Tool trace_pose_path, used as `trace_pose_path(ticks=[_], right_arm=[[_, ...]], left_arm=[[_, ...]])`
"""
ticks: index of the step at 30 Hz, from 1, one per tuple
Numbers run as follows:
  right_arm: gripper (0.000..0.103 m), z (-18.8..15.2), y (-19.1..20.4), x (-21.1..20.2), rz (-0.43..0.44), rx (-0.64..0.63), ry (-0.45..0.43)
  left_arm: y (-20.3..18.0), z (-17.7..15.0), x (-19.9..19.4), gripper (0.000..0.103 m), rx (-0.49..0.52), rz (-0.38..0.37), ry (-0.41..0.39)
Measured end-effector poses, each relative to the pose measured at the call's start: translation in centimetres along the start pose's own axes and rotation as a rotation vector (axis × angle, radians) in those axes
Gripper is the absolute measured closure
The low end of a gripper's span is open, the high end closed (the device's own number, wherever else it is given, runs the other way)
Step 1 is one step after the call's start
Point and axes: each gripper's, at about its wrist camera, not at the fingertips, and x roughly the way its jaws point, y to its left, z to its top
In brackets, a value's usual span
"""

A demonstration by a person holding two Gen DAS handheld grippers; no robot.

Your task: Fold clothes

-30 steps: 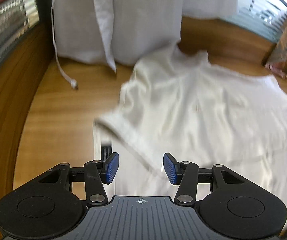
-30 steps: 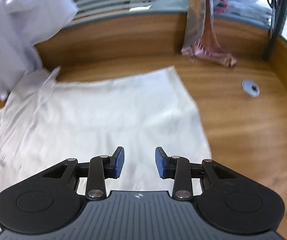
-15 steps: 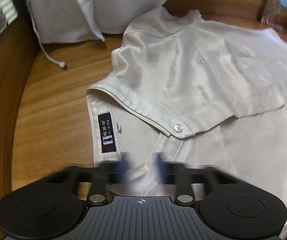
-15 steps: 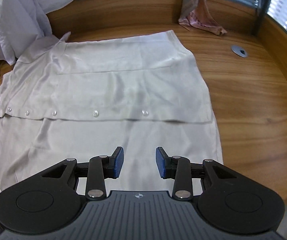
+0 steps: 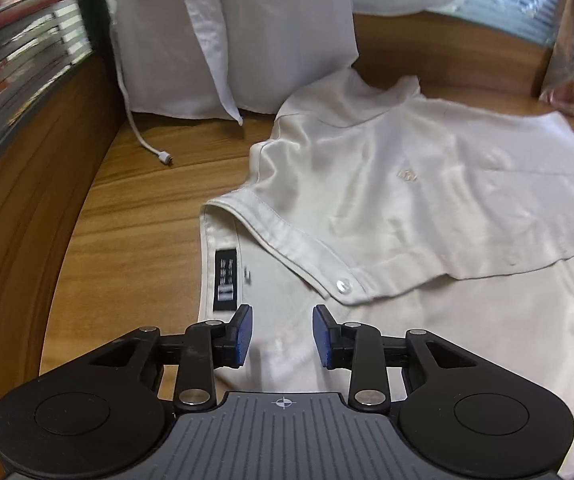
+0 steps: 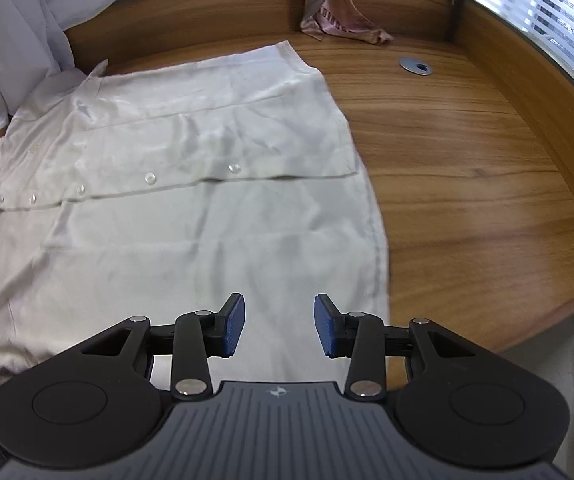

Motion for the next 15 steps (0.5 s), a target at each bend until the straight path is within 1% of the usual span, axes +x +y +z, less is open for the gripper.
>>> trace_pose_path(ticks=[2,6,11,15], right_arm=[[0.059,-0.8,-0.6,-0.3,0.002,-0.014,0.011],[0.059,-2.7,-1.8,-0.8,0.019,-0.061,0.033],[0.059,-4.7,-3.3,-0.6,0.036,-0.174,0.064],[0.059,-6.1,-4.4,0.0,0.061,-0.262,0.077]], left_arm=[[-0.4,-0.8,-1.3,0.062,-0.023,0.005,-0.006],[-1.0,-2.8,-3.5,0.061,-0.075,0.025,-0.003],[-2.4,-5.8,-6.2,0.056,-0.158,0.067,0.034],[-4.2,-8.0,-7.8,0.052,-0.194,0.12,0.063]])
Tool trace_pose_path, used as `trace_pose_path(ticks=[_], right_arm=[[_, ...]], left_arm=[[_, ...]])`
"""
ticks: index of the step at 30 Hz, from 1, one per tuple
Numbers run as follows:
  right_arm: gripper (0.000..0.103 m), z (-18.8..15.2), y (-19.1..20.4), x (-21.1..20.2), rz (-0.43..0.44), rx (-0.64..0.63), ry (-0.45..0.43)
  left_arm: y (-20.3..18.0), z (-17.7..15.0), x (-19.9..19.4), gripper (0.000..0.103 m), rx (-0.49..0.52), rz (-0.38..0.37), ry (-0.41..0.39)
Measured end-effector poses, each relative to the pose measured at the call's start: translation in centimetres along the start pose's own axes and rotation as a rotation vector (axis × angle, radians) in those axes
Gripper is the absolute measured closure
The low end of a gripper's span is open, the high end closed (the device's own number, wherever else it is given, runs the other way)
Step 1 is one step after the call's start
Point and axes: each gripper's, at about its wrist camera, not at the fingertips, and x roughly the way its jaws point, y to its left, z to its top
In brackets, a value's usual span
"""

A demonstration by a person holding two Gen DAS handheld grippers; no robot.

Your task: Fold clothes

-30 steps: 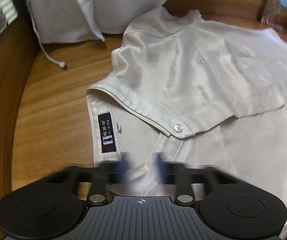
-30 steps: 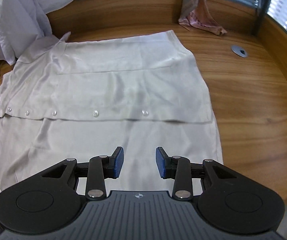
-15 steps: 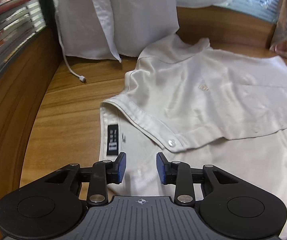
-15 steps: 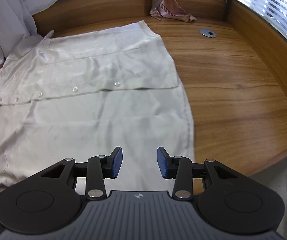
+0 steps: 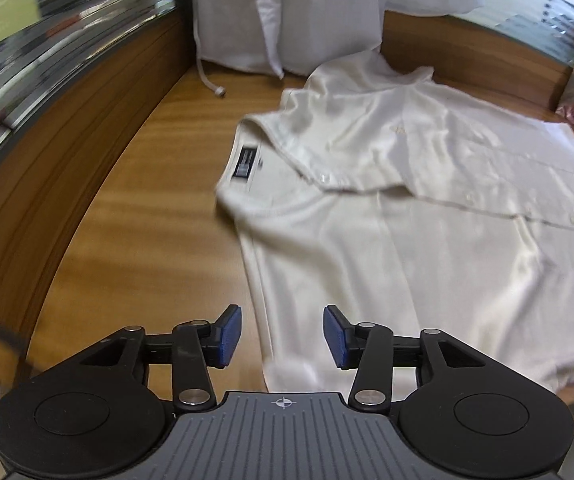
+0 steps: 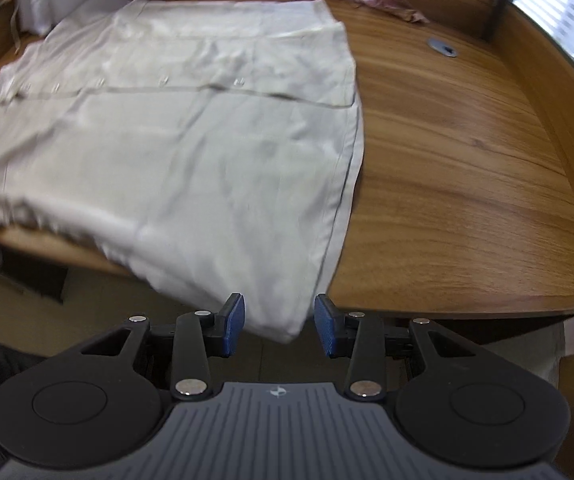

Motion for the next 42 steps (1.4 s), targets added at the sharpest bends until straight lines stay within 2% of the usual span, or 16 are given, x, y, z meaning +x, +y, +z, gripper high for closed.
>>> trace_pose_path(ticks=[4,8,16,21,24,26,28,29,32,37,42], right_arm=[[0.059,-1.5,0.3,0.8,0.016,-0.138,-0.008],[0.059,-2.7,1.6,1.0,0.016,-0.317,-0.072],[0.058,-4.7,4.1,2.0,-0.057,-0.686,-0.201],[0.059,-6.1,4.9,3.1,-0.131,-0.855,-0.254],[0.066,-6.1,4.8,3.3,-0.146,-0.883,-0.263],[0.087,-5.8,4.4,2.9,-0.142,-0.874,-0.275],[0.09,-5.5,4.1,2.5,-0.138,-0.866,-0.287],[0.094,-5.4,3.9,2.3,-0.136,-0.862,-0.293],[0.095,-4.9,3.4,1.4,-0.141,-0.833,-0.295],[0.101,-3.5,2.6,0.5,-0.135,-0.779,-0.251],[0.102,-1.8,2.4,0.3,-0.097,-0.676,-0.188]], left_arm=[[-1.8,-2.4,-1.9,0.051,-0.023,0.041,0.015],[-3.8,-4.4,-4.1,0.047,-0.041,0.075,0.006],[-7.5,-7.8,-6.9,0.045,-0.094,0.113,0.007],[-8.6,-9.5,-7.2,0.044,-0.108,0.144,0.011],[-8.4,-10.4,-6.9,0.044,-0.13,0.156,0.013],[-8.1,-10.9,-6.5,0.043,-0.148,0.156,0.013],[-7.7,-11.6,-5.8,0.042,-0.164,0.156,0.009],[-7.5,-11.9,-5.4,0.042,-0.173,0.154,0.008],[-6.8,-12.9,-3.6,0.041,-0.22,0.14,0.004],[-5.6,-14.7,0.0,0.041,-0.284,0.015,-0.035],[-4.0,-16.6,2.7,0.042,-0.33,-0.17,-0.115]])
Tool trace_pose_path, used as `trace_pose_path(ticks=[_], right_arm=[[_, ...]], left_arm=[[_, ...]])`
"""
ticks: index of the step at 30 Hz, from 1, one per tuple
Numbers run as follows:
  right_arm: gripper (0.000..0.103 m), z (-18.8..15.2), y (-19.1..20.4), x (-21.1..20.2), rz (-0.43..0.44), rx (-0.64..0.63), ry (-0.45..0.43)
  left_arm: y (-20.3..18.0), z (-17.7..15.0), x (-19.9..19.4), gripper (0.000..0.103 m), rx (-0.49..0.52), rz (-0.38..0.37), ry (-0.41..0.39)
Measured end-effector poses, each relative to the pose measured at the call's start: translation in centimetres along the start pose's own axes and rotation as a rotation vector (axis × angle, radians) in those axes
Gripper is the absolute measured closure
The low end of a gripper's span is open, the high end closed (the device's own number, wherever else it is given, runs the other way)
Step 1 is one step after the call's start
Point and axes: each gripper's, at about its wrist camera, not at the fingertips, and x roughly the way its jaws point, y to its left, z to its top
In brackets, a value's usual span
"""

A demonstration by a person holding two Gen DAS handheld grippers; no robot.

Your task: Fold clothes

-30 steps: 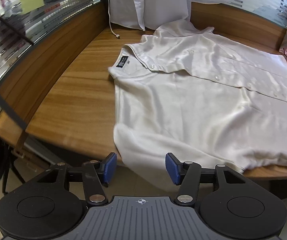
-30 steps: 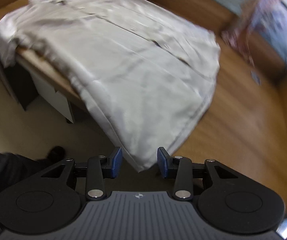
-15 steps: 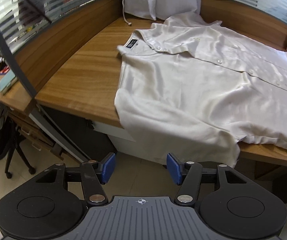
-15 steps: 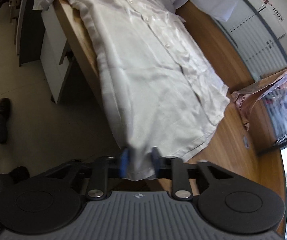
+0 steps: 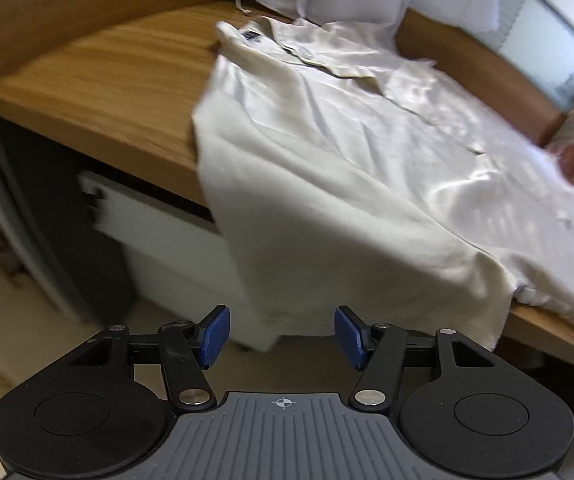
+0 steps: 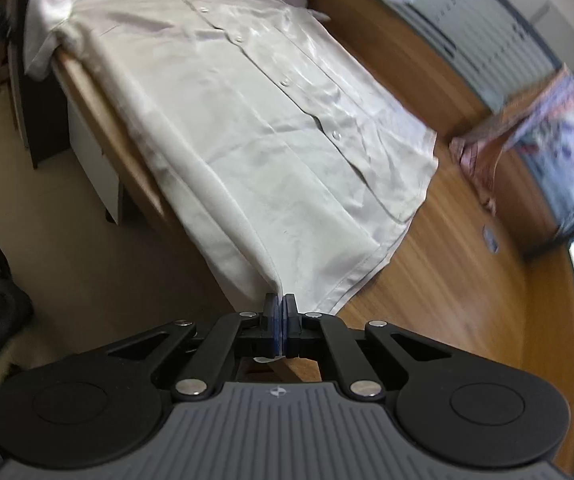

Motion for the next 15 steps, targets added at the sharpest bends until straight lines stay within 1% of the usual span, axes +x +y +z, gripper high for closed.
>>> trace_pose_path(ticks=[2,4,6,8,11,13,15], right_arm=[[0.102,0.2,-0.2,0.1,0.01,0.019,0.018],[0.102,0.3,-0.3,0.3,0.013,0.026,0.033],[0.102,0.3,-0.4,0.5,0.013,0.034,0.052],[0.102,0.4,-0.3,0.8,0.017,0.044,0.068],[0.102,0.3,0.0,1.2,0.012,0.048,0.063],[0.102,0.3,0.3,1.6,0.004,0.03,0.049],[0.102,0.2,0.7,1.8,-0.007,0.008,0.044]], left_arm=[[0.9,-0.6,0.6,0.042,-0.01,-0.063,-0.022],[1.5,-1.2,1.0,0.041,-0.008,-0.097,-0.033],[2.2,-1.7,1.4,0.04,0.002,-0.105,-0.042],[2.9,-2.0,1.9,0.042,0.003,-0.11,-0.069],[3.4,-2.2,3.4,0.042,0.014,-0.179,-0.065],[3.2,-2.4,4.4,0.042,0.043,-0.207,-0.07],[3.1,-2.5,5.2,0.041,0.041,-0.228,-0.074]])
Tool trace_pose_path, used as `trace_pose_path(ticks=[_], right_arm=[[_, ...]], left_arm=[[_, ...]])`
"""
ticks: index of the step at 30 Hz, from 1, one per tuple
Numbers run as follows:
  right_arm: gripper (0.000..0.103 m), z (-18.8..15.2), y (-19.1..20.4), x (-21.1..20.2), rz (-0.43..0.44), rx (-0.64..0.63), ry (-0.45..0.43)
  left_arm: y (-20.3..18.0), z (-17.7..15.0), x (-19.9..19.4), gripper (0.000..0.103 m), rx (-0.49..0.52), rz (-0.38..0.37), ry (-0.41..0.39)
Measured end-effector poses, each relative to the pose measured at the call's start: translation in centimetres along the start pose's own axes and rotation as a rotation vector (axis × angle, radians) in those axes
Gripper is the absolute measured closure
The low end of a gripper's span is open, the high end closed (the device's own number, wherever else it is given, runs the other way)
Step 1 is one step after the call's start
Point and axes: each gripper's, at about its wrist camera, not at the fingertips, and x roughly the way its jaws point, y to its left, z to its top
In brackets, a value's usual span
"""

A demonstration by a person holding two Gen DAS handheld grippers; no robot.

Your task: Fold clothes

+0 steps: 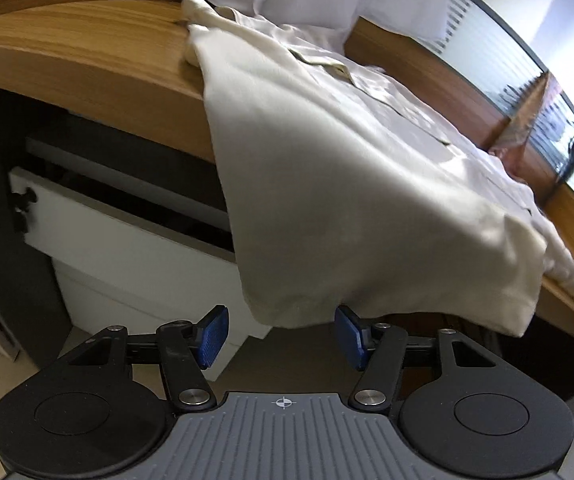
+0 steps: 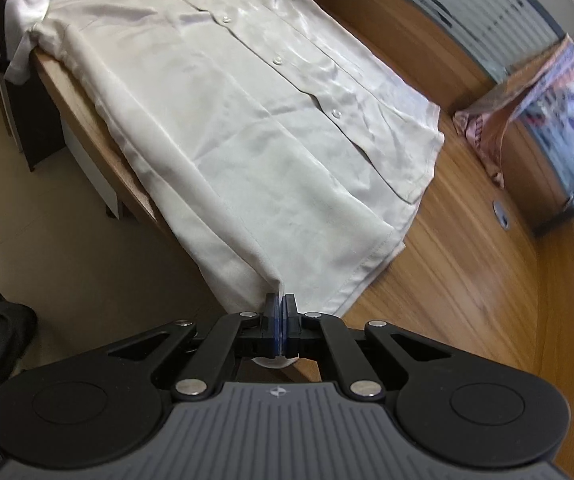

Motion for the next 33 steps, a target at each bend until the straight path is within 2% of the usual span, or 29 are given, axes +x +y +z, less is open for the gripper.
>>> trace_pose_path(ticks=[3,4,5,6,7,8,12,18,23,28,33], right_arm=[[0.102,-0.1,0.2,0.0,-0.011,-0.013,-0.001],[0.102,-0.1,0.2,0.0,-0.014,-0.016,-0.001],[0.102,-0.1,0.2,0.0,-0.017,-0.018,0.0],[0.102,-0.1,0.2,-0.1,-0.02,-0.016,0.001],[0.102,-0.1,0.1,-0.1,-0.023,-0.012,0.001],[0.102,-0.1,0.0,-0.2,-0.025,-0.008,0.002],[0.102,0.1,-0.4,-0.6,-0.038,0.038,0.0],[0.102,0.2,-0.9,-1.6,-0.057,0.109,-0.036],[0.102,0.5,-1.8,-2.8,-0.091,0.166,-0.074],[0.102,1.7,-3.0,-3.5,-0.123,0.219,-0.117],[0.102,3.0,-4.6,-3.2,-0.143,0.3,-0.116]], left_arm=[[0.2,0.0,1.0,0.038,-0.049,-0.026,0.015],[0.1,0.2,1.1,0.04,-0.051,-0.032,0.007],[-0.1,0.3,1.1,0.046,-0.047,-0.038,-0.005],[-0.3,0.5,1.1,0.056,-0.042,-0.048,-0.007],[-0.5,0.9,1.1,0.088,-0.039,-0.053,0.004],[-0.6,1.3,1.1,0.099,-0.04,-0.051,0.023],[-1.2,2.2,-1.1,0.099,-0.03,-0.021,0.043],[-2.0,3.4,-7.4,0.099,-0.05,0.009,0.019],[-4.0,5.9,-11.2,0.099,-0.059,0.007,-0.018],[-7.1,10.0,-11.9,0.099,-0.023,0.036,-0.062],[-9.5,14.7,-10.3,0.099,0.019,0.139,-0.053]])
